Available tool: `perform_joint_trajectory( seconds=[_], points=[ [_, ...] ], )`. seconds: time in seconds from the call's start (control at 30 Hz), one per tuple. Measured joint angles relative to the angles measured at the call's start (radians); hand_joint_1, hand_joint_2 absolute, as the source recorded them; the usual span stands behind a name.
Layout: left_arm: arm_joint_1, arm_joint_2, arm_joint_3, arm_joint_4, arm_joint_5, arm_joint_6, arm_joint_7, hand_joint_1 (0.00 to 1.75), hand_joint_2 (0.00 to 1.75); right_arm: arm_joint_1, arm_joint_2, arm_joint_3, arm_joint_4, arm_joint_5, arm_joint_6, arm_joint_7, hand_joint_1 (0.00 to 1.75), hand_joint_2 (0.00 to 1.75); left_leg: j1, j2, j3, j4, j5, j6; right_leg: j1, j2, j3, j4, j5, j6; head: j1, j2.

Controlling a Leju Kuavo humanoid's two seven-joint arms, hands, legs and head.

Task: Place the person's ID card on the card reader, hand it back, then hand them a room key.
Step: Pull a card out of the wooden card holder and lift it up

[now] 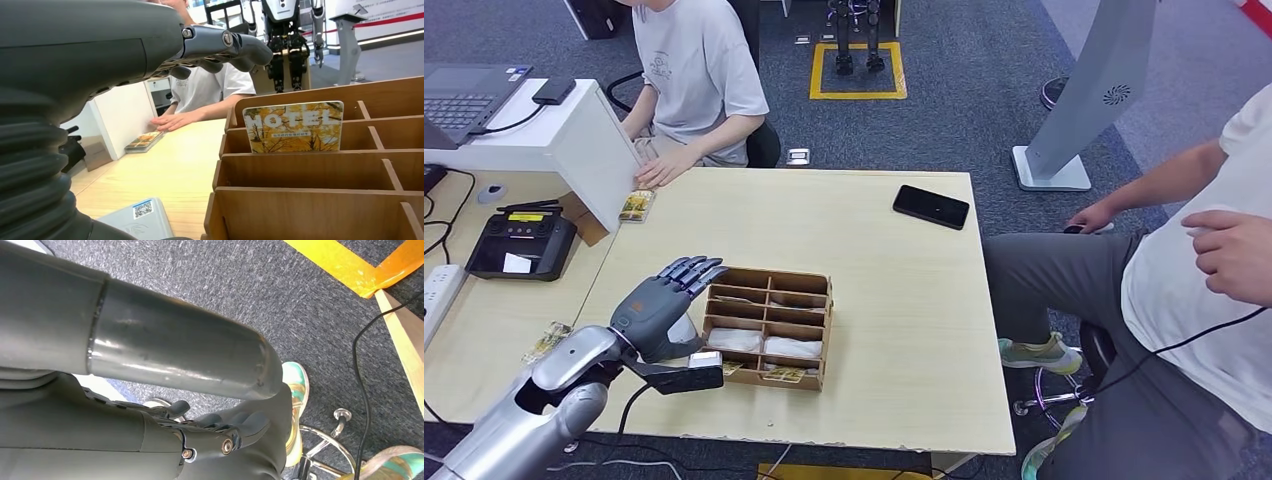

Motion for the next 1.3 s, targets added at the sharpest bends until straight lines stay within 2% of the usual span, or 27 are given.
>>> perform_joint_trajectory(
  seconds=[1.03, 1.2, 1.3],
  points=[
    [0.0, 0.008, -0.001, -0.004, 0.005, 0.001, -0.001, 0.0, 1.75, -0.001, 0.001, 0.0, 0.0, 0.003, 0.0, 0.002, 0.0, 0.0, 0.0, 0.0, 0.0, 0.0, 0.0, 0.0, 0.0, 0.0, 0.0, 0.0, 0.0, 0.0, 0.0, 0.0],
    [0.0, -0.001, -0.001, -0.01, 0.024, 0.0, -0.013, 0.0, 1.75, -0.001, 0.001, 0.002, 0.0, 0.004, 0.0, 0.002, 0.0, 0.0, 0.0, 0.0, 0.0, 0.0, 0.0, 0.0, 0.0, 0.0, 0.0, 0.0, 0.0, 0.0, 0.0, 0.0],
    [-0.006, -0.024, -0.005, -0.014, 0.015, 0.001, -0.007, 0.0, 1.75, -0.002, 0.002, 0.003, 0.0, 0.005, 0.002, 0.004, 0.0, 0.0, 0.0, 0.0, 0.0, 0.0, 0.0, 0.0, 0.0, 0.0, 0.0, 0.0, 0.0, 0.0, 0.0, 0.0]
  ],
)
